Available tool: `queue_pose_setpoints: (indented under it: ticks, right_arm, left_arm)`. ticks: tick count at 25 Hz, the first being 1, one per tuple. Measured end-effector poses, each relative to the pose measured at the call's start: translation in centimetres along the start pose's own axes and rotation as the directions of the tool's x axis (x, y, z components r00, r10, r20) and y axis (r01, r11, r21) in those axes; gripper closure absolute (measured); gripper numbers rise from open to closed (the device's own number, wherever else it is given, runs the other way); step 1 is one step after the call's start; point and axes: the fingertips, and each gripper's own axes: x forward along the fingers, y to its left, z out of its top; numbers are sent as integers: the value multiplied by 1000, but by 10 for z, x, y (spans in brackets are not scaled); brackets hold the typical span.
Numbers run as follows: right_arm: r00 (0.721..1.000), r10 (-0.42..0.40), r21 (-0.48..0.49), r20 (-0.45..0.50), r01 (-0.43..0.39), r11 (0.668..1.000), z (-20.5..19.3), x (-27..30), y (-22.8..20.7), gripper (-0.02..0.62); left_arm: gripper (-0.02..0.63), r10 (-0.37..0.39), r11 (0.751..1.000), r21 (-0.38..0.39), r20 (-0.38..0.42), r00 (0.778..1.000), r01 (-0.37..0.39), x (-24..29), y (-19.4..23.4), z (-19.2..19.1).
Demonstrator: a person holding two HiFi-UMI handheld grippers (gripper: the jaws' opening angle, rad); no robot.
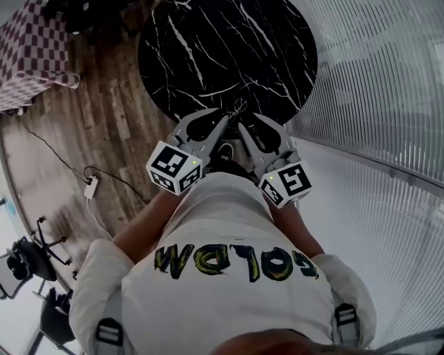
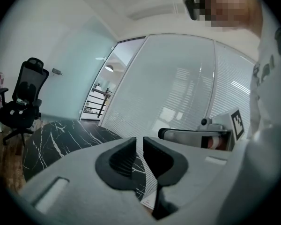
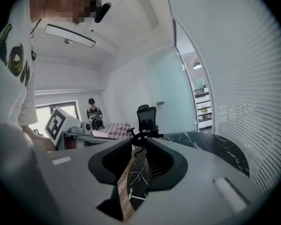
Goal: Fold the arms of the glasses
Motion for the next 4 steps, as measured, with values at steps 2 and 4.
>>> queue_pose_setpoints:
  ticks: [2, 4]
  right_arm:
    - [1000, -3, -5, -1, 3, 1000, 1, 0, -1, 495]
    - [1000, -4, -6, -2, 4, 1000, 1, 0, -3, 495]
  left_arm:
    - [560, -2, 1000, 0, 0, 1000, 2, 0, 0, 1]
    - [560, -3, 1000, -1, -2, 1000, 3, -1, 1, 1]
